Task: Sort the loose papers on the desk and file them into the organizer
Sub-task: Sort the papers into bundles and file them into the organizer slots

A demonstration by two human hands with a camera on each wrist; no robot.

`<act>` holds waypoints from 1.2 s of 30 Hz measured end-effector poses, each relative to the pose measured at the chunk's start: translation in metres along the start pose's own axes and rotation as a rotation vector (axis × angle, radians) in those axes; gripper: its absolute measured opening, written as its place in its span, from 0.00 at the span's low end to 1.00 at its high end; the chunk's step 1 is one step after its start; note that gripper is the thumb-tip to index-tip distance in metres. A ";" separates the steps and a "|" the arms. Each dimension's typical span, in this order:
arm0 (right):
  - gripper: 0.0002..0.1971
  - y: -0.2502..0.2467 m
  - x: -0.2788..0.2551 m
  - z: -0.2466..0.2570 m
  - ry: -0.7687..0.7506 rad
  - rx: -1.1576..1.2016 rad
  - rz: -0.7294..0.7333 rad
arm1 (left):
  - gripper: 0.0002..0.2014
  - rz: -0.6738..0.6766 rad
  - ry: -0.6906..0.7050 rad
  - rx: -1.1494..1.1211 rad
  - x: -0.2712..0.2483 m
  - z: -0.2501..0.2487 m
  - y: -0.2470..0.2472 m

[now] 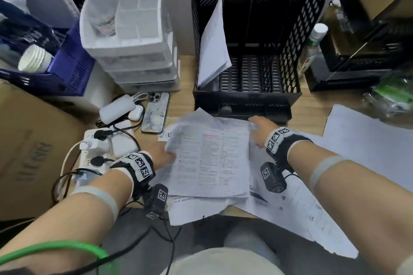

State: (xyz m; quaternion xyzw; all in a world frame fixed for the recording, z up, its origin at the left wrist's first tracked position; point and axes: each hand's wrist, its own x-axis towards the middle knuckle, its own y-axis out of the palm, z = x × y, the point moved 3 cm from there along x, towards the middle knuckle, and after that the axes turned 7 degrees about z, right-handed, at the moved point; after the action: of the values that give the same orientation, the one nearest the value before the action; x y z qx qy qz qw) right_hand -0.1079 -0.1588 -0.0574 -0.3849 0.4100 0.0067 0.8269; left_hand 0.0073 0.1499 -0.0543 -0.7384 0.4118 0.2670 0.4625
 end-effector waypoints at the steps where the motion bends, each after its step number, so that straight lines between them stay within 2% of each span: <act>1: 0.29 0.000 0.006 0.002 -0.004 -0.061 0.014 | 0.19 0.015 0.010 0.051 0.003 0.001 0.002; 4: 0.25 0.002 0.012 0.010 -0.005 -0.240 0.006 | 0.08 0.016 0.057 0.151 0.001 -0.009 0.007; 8: 0.13 -0.010 0.001 0.026 -0.038 -0.337 -0.056 | 0.12 0.026 0.071 0.186 0.008 -0.013 0.010; 11: 0.13 -0.025 -0.009 0.031 -0.074 -0.161 -0.120 | 0.11 0.059 0.078 0.187 0.007 -0.017 0.008; 14: 0.10 -0.051 -0.025 0.040 -0.142 -0.048 -0.267 | 0.14 0.070 0.090 0.150 0.007 -0.021 0.004; 17: 0.13 -0.082 -0.041 0.044 -0.186 0.019 -0.426 | 0.15 0.064 0.073 0.083 0.005 -0.026 -0.006; 21: 0.12 -0.114 -0.068 0.043 -0.184 0.102 -0.538 | 0.16 0.025 0.097 -0.053 0.001 -0.031 -0.022; 26: 0.08 -0.136 -0.102 0.034 -0.142 0.101 -0.691 | 0.16 0.029 0.149 -0.098 0.001 -0.029 -0.033; 31: 0.11 -0.142 -0.126 0.027 -0.062 0.126 -0.695 | 0.16 0.050 0.191 -0.202 -0.001 -0.021 -0.035; 36: 0.16 -0.112 -0.119 0.031 0.036 0.027 -0.481 | 0.19 0.104 0.220 -0.349 0.008 -0.011 -0.031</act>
State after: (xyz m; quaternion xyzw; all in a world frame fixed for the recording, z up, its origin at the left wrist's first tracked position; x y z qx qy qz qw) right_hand -0.1293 -0.1813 0.1055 -0.4603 0.3212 -0.2028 0.8024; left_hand 0.0385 0.1442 -0.0414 -0.8098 0.4449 0.2753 0.2655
